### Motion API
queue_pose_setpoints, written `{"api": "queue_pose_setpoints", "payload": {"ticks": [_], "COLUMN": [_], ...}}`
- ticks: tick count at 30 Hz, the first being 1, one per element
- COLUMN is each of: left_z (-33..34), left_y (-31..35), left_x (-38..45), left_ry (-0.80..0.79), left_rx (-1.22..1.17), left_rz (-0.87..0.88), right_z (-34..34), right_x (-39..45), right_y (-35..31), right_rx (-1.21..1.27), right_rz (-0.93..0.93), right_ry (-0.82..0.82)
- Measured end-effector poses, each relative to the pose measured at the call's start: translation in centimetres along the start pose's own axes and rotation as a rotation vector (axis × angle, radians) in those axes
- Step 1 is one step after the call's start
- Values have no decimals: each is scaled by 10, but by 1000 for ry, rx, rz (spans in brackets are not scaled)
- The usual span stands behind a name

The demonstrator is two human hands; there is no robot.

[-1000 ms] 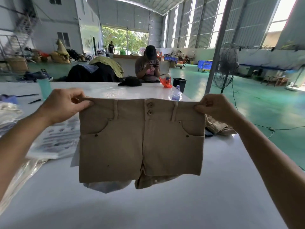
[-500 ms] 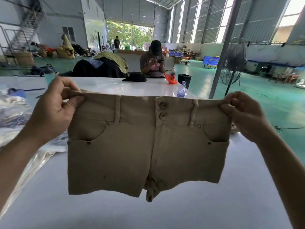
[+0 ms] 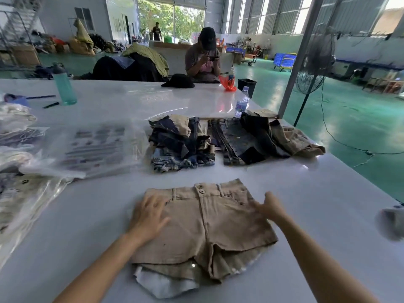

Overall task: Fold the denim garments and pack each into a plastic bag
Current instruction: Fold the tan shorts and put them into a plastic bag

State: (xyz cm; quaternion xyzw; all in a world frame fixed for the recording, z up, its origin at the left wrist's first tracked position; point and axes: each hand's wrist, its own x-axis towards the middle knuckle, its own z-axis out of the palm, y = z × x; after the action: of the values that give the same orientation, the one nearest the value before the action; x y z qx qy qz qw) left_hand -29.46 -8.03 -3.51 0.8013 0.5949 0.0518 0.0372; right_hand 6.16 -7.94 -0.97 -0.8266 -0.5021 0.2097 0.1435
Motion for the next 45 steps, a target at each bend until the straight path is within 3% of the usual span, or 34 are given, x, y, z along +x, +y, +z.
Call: {"api": "queue_pose_setpoints", "payload": {"ticks": [5, 7, 9, 11, 14, 17, 19, 21, 25, 28, 31, 34, 37, 41, 45], "left_z": [30, 24, 16, 15, 25, 20, 25, 40, 45, 31, 16, 10, 8, 7, 1], "left_y": [15, 18, 29, 47, 65, 62, 51, 43, 37, 34, 30, 23, 19, 20, 23], "left_x": [-24, -30, -38, -50, -48, -22, -16, -15, -11, -7, -8, -7, -9, -6, 2], "left_ry": [-237, -227, -102, -46, -197, -57, -124, -222, -197, -64, 263, 300, 221, 181, 202], "left_rx": [111, 128, 185, 209, 58, 35, 53, 8, -189, -666, -1027, -961, -887, -791, -876], "left_rz": [74, 62, 155, 187, 190, 103, 67, 21, 22, -37, -294, -526, -552, -506, -478], "right_z": [29, 20, 3, -10, -15, -14, -18, -27, -38, -14, 33, 83, 111, 104, 84], "right_x": [-28, -33, -35, -31, -30, -30, -32, -38, -70, -105, -136, -154, -165, -161, -159], "right_y": [29, 36, 49, 66, 80, 77, 62, 34, -46, -102, -134, -138, -125, -120, -124], "right_rx": [203, 496, 653, 478, 134, 101, 110, 109, -76, -85, -131, -235, -265, -178, -83], "right_rz": [77, 95, 73, 44, 65, 80, 38, -48, -374, -646, -792, -744, -697, -685, -731], "right_ry": [-30, -103, -35, 69, 5, -51, -55, -15, 117, 135, -8, -281, -395, -377, -199]}}
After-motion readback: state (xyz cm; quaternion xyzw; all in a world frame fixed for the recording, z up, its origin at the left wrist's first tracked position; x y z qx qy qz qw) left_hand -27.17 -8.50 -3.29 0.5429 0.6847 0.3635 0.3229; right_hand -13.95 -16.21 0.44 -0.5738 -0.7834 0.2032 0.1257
